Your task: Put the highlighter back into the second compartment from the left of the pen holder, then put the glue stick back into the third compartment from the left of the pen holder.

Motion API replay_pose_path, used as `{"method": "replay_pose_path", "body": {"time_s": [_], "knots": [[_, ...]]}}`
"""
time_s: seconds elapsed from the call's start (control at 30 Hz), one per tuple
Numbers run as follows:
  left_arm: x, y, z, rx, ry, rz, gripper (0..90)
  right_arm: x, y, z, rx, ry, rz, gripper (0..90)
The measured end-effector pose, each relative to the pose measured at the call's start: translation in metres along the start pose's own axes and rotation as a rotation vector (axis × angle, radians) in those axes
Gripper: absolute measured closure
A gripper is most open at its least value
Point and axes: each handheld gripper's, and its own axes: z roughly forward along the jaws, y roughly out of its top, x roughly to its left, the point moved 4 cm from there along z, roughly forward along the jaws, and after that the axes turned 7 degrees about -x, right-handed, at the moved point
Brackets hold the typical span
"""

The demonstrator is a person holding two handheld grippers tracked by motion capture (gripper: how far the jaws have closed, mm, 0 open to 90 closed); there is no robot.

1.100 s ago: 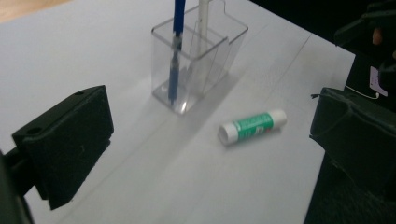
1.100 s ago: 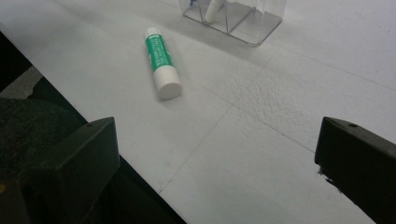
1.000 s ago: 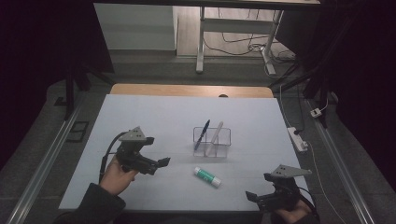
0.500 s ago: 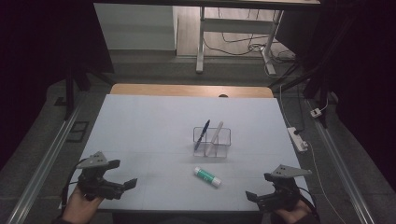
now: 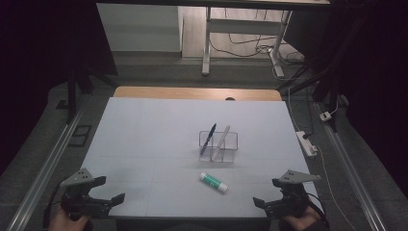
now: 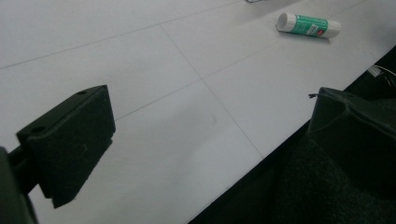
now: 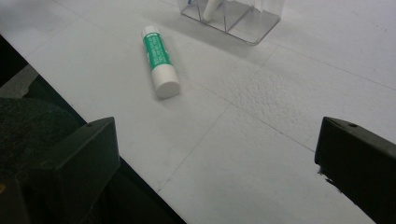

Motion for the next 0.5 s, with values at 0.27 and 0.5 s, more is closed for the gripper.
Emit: {"method": "replay_pose_path", "body": {"time_s": [0.27,0.5], "knots": [[-0.0002,-0.0004,0.0020,0.017,0.005,0.006,1.4,0.0010,0.0006,0.0010,0.007,-0.008,-0.008,0.0],[-0.0009,-0.0004,0.0035,0.032,0.012,0.013,1.7,0.0020,0.0013,0.0003,0.010,-0.025,-0.013,0.0]]}}
